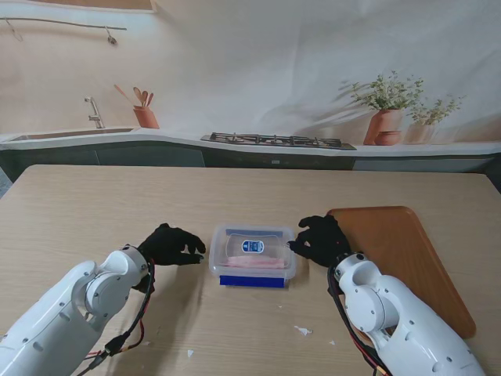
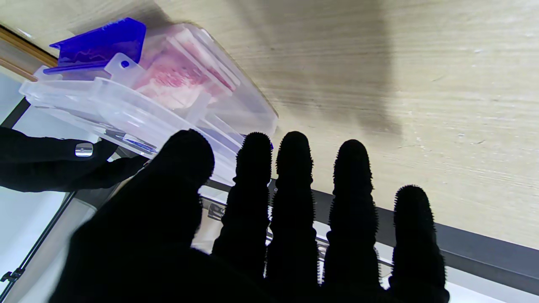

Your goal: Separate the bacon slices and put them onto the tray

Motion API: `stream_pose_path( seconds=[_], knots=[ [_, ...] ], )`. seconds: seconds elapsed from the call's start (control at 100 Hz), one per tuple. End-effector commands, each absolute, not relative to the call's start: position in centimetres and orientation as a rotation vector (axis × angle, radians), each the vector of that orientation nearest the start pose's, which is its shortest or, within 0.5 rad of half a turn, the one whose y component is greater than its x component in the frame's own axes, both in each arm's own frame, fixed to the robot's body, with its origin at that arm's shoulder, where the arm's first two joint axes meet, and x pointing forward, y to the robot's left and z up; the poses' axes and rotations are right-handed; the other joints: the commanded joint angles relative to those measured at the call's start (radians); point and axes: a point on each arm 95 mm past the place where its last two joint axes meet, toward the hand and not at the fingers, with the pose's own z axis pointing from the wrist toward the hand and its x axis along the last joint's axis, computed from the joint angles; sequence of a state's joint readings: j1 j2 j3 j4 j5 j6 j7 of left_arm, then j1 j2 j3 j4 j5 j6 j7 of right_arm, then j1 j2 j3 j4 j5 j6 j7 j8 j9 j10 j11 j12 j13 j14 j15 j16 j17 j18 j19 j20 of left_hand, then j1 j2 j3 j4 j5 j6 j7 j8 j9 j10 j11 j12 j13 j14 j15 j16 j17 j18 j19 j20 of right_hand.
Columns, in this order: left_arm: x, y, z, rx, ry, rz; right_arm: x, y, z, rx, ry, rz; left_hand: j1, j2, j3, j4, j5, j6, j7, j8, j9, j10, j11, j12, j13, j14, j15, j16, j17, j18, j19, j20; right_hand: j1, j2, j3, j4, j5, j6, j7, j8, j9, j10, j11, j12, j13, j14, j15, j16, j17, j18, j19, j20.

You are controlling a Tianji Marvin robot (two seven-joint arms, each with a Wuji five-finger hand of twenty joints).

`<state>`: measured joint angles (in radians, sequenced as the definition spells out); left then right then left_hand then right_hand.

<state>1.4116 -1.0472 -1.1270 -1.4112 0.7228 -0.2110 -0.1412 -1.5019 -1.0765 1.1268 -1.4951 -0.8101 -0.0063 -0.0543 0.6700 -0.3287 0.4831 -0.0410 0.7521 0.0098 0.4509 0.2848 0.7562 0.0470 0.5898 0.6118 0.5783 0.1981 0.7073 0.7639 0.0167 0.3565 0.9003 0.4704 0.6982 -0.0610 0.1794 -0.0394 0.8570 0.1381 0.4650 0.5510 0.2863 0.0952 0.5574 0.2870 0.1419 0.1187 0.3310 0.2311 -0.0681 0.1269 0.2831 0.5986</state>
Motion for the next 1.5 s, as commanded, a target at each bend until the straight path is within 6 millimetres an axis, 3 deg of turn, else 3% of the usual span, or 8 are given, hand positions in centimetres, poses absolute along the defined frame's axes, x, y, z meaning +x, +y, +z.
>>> stream_pose_path(
  seconds=[0.0,1.0,1.12,1.3,1.49],
  knots=[
    [42.7,0.5,-35.2,-1.409,1.738,-1.598,40.9,0.5,-35.2,1.367,1.499,1.538,0.017,-0.016,0.023,-0.017,-0.023,-0.032,-0.019,-0.011,-0.019,0.011,-0.004,-0.012,0.009,-0.013,-0.008,-0.009,-0.02,0.019,-0.027,-0.002,0.022,0.054,-0.024,-0.006,0.024,-0.011,-0.011,0.009,-0.019,0.008,-0.019,-0.004,-0.017,-0.01,0.001,0.007,-0.012,-0.004,-0.008,0.011],
    [42.3,0.1,-34.7,-1.434,1.638,-1.719,40.9,1.2,-34.9,1.536,1.342,1.666,-0.007,-0.02,0.06,-0.01,-0.098,-0.058,-0.055,-0.015,-0.091,0.023,-0.018,-0.039,-0.014,-0.017,-0.022,-0.019,-0.027,0.017,-0.04,-0.005,0.073,0.053,-0.045,-0.001,0.034,0.004,-0.016,0.002,0.006,0.017,-0.009,0.001,-0.014,-0.003,0.008,0.01,-0.007,-0.005,-0.004,0.013],
    [42.2,0.0,-34.6,-1.419,1.623,-1.733,40.9,1.2,-34.8,1.535,1.342,1.672,-0.009,-0.026,0.064,-0.01,-0.146,-0.069,-0.077,-0.022,-0.124,0.018,-0.023,-0.042,-0.025,-0.02,-0.026,-0.021,-0.029,0.014,-0.04,-0.004,0.074,0.051,-0.044,-0.001,0.036,0.004,-0.016,0.0,0.009,0.018,-0.008,0.001,-0.015,-0.004,0.009,0.01,-0.006,-0.004,-0.004,0.013],
    [42.1,-0.1,-34.5,-1.396,1.629,-1.731,40.8,1.3,-34.5,1.506,1.339,1.672,-0.015,-0.029,0.071,-0.011,-0.155,-0.071,-0.071,-0.019,-0.145,0.012,-0.021,-0.043,-0.035,-0.024,-0.031,-0.024,-0.035,0.014,-0.044,-0.002,0.077,0.049,-0.042,0.0,0.037,0.002,-0.015,-0.001,0.014,0.019,-0.007,0.002,-0.012,-0.002,0.011,0.012,-0.002,-0.002,-0.002,0.013],
    [42.0,0.0,-34.3,-1.38,1.618,-1.727,40.8,1.3,-34.5,1.505,1.335,1.683,-0.025,-0.027,0.074,-0.012,-0.208,-0.04,-0.087,-0.023,-0.154,0.001,-0.016,-0.044,-0.036,-0.027,-0.029,-0.025,-0.033,0.014,-0.044,0.001,0.079,0.044,-0.037,0.001,0.039,0.001,-0.015,-0.003,0.017,0.015,-0.006,0.003,-0.014,-0.025,0.008,0.01,0.002,-0.02,-0.004,0.01]
  ],
)
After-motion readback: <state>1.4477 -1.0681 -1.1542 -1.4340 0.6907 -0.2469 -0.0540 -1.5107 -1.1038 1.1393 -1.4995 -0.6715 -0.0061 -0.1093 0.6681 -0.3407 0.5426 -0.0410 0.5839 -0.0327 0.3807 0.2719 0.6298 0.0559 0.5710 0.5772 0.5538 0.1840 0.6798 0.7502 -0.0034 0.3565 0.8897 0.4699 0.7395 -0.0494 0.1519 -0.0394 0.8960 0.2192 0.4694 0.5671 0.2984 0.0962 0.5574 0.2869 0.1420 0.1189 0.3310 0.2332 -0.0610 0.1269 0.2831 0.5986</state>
